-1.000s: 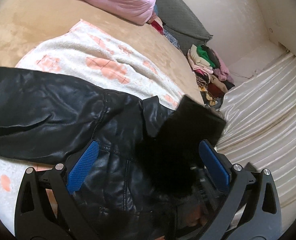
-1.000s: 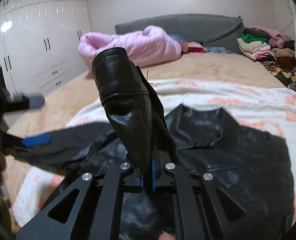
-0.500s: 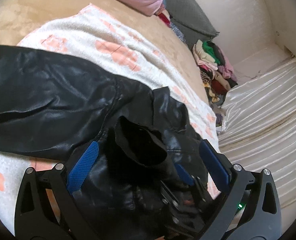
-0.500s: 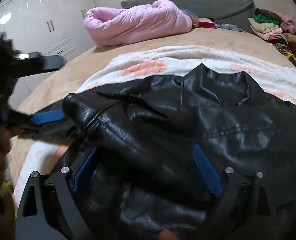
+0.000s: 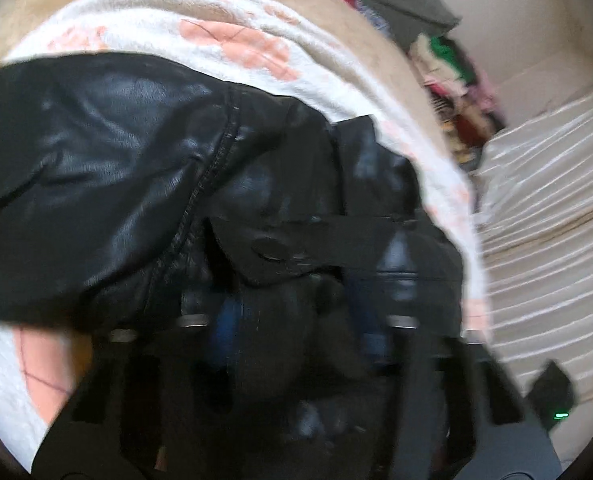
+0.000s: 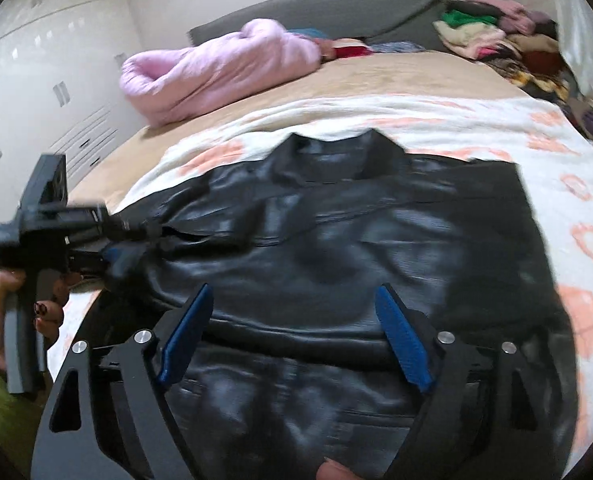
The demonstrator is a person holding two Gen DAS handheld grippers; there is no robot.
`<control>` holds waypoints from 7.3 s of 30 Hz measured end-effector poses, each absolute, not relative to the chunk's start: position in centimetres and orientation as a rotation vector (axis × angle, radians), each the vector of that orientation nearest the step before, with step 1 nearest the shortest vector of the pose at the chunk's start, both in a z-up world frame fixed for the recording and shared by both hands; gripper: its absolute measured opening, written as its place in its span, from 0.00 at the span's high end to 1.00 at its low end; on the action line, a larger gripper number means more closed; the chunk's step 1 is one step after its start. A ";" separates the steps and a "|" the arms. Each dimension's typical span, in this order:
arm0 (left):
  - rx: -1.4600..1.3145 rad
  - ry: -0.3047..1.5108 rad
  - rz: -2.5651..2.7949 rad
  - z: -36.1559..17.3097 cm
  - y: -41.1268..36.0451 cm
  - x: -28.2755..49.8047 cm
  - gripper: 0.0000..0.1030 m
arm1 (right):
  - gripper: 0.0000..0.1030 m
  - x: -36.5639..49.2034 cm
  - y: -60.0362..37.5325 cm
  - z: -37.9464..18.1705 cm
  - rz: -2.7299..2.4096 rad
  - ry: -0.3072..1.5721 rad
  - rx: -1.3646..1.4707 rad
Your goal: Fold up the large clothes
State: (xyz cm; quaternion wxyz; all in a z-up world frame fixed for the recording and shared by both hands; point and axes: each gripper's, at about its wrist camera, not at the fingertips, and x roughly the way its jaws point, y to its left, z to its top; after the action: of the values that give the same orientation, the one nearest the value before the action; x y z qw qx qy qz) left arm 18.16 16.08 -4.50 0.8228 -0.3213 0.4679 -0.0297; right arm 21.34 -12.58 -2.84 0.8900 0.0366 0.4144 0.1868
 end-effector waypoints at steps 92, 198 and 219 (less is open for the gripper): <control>-0.249 0.884 0.072 -0.2 12.9 9.7 0.09 | 0.04 20.5 -12.9 1.2 0.313 0.852 0.009; -0.744 0.475 0.648 0.7 40.0 -3.8 0.99 | 0.04 20.0 10.0 -1.3 0.683 0.895 -0.138; -0.447 0.328 0.432 14.7 27.9 0.0 1.00 | 0.04 20.3 -4.1 3.2 0.532 0.799 0.077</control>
State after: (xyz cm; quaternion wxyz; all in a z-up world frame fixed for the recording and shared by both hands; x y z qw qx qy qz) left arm 0.01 27.90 14.70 0.9389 -0.2192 0.1605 0.2114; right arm 20.35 -4.12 3.16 0.8862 0.0372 0.3844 0.2560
